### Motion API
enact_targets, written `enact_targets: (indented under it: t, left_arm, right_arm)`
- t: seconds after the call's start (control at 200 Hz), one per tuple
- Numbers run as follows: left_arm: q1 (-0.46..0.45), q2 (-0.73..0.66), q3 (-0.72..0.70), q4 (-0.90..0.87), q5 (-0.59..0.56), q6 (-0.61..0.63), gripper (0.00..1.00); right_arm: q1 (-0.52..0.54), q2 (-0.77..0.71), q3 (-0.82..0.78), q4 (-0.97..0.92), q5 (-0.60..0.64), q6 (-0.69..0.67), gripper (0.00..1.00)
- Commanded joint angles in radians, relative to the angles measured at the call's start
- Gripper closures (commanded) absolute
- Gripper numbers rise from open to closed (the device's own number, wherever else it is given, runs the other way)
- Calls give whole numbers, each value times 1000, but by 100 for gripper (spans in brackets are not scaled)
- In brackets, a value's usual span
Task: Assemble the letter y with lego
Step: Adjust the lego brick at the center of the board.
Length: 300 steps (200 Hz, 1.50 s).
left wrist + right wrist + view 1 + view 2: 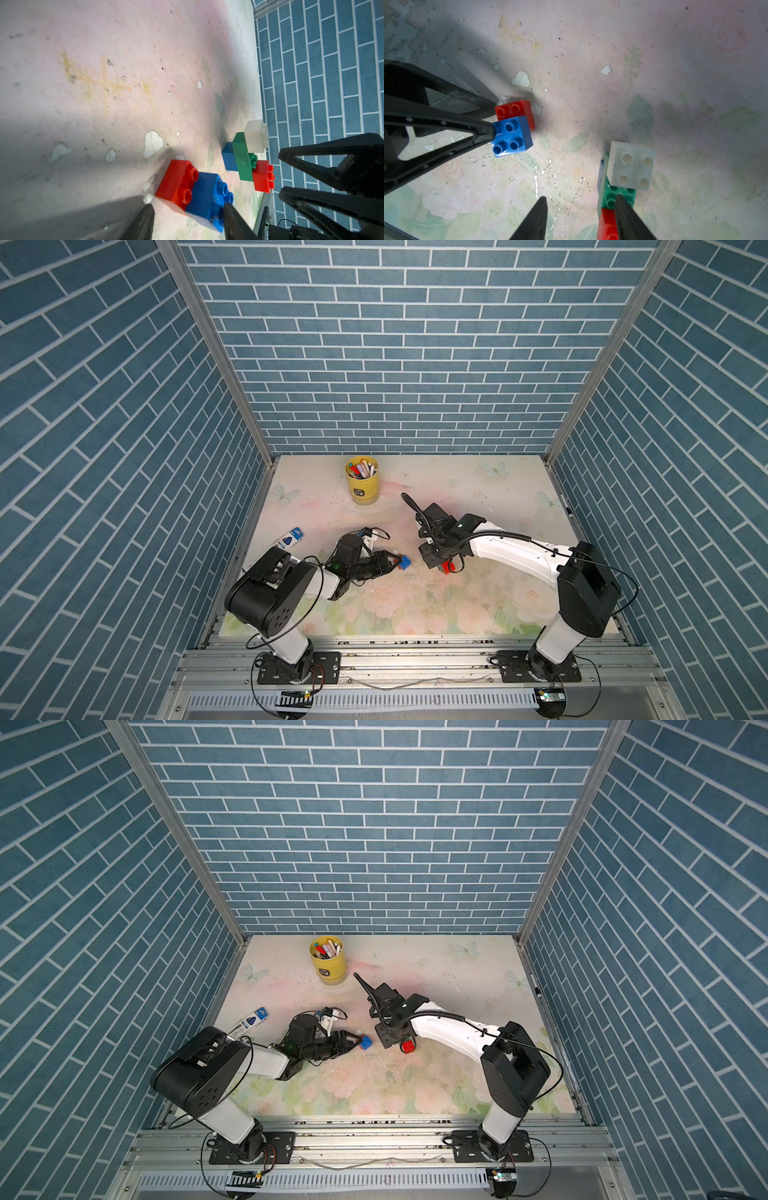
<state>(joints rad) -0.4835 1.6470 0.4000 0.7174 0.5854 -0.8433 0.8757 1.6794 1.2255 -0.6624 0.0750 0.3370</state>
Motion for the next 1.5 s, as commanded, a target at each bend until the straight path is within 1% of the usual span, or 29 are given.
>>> enact_targets:
  t: [0.0, 0.21, 0.34, 0.565, 0.765, 0.815, 1.005, 1.315, 1.495]
  left_arm:
    - [4, 34, -18, -99, -33, -2, 44]
    - [11, 58, -24, -57, -32, -15, 40]
    - [13, 85, -26, -17, -31, -36, 40]
    - [23, 92, -36, -23, -36, -35, 47]
    - [26, 77, -44, -54, -42, -17, 49]
    - [27, 77, -43, -67, -43, -8, 51]
    - [29, 82, -40, -88, -42, 4, 54]
    - [34, 65, -44, -108, -46, 13, 54]
    - [34, 35, -55, -89, -34, 10, 49]
  right_arm:
    - [-4, -17, -13, 7, 0, 39, 46]
    - [-4, -11, -23, 14, -13, 42, 46]
    - [-3, -9, -26, 18, -18, 45, 47]
    - [-3, -14, -34, 21, -18, 46, 47]
    - [-3, -5, -34, 20, -15, 45, 47]
    - [-4, -6, -32, 19, -13, 48, 47]
    - [-12, -39, -34, 9, 4, 65, 47]
    - [-23, -50, -41, 3, -9, 74, 46]
    - [-22, -42, -37, 5, -14, 73, 46]
